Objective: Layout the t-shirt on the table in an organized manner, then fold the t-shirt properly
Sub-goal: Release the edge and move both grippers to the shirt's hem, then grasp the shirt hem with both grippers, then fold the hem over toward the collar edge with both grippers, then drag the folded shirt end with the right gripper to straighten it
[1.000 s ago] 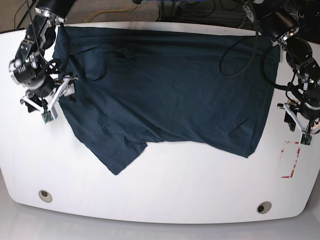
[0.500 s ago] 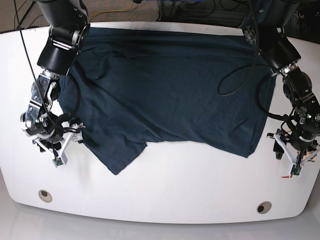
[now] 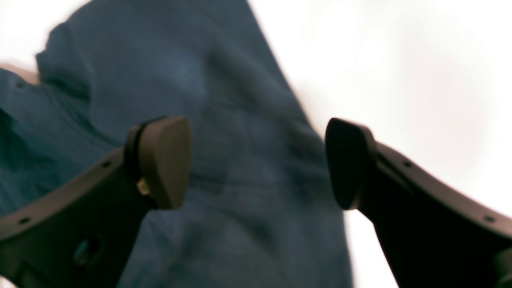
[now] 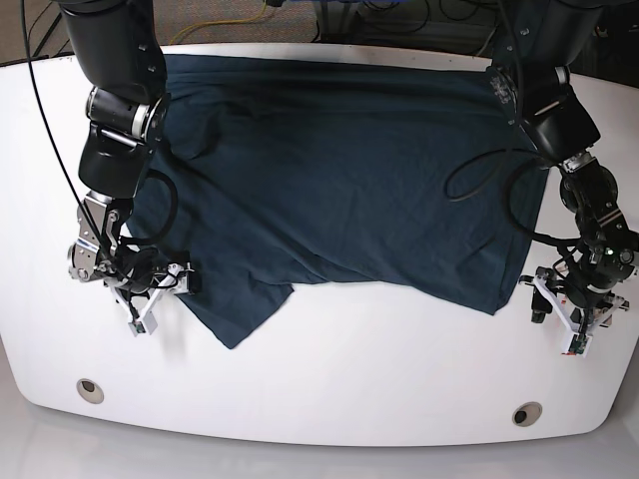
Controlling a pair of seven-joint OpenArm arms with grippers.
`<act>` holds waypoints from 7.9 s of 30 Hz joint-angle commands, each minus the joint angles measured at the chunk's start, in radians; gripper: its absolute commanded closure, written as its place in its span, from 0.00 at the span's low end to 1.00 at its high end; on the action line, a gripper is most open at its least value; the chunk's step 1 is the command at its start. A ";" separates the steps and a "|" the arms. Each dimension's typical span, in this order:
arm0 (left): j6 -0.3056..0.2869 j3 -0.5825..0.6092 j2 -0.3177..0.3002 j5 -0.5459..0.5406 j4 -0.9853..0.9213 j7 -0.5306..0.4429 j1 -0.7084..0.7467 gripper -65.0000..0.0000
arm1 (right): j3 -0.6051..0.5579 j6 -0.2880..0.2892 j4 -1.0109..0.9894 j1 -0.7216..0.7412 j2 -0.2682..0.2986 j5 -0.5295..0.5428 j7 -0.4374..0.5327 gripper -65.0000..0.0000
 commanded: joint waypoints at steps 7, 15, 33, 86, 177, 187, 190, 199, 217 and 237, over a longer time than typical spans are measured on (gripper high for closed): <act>0.002 0.001 -0.014 -0.016 -0.016 -0.064 -0.038 0.45 | 0.001 0.000 -0.051 0.020 0.024 0.011 0.123 0.24; 0.002 0.001 -0.011 -0.016 -0.016 -0.064 -0.038 0.45 | -0.001 0.000 -0.046 -0.009 0.015 0.015 0.123 0.24; 0.002 0.001 -0.011 -0.016 -0.026 -0.063 -0.019 0.45 | -0.002 0.000 -0.051 -0.015 -0.013 0.008 0.187 0.99; 0.270 0.158 -0.040 -0.012 -0.875 -0.475 -0.225 0.33 | -0.002 0.000 -0.043 -0.014 -0.016 0.014 0.187 0.99; 0.002 0.040 -0.057 -0.020 0.132 -0.063 0.291 1.00 | 0.181 0.000 1.213 -0.589 -0.064 0.242 -0.529 1.00; 0.002 0.044 -0.089 -0.020 0.127 -0.064 0.317 1.00 | 0.194 0.000 1.216 -0.695 -0.068 0.273 -0.529 0.99; 0.002 0.044 -0.089 -0.020 0.125 -0.064 0.318 1.00 | 0.194 0.000 1.215 -0.723 -0.068 0.285 -0.529 0.99; 0.002 0.044 -0.091 -0.019 0.125 -0.064 0.352 1.00 | 0.194 0.000 1.215 -0.781 -0.090 0.293 -0.529 0.99; 0.002 0.040 -0.091 -0.019 0.133 -0.063 0.384 0.40 | 0.199 0.000 1.222 -0.816 -0.110 0.298 -0.529 0.06; 0.002 0.040 -0.108 -0.114 0.434 -0.017 0.383 0.39 | 0.268 0.000 1.252 -0.744 -0.110 0.583 -0.528 0.19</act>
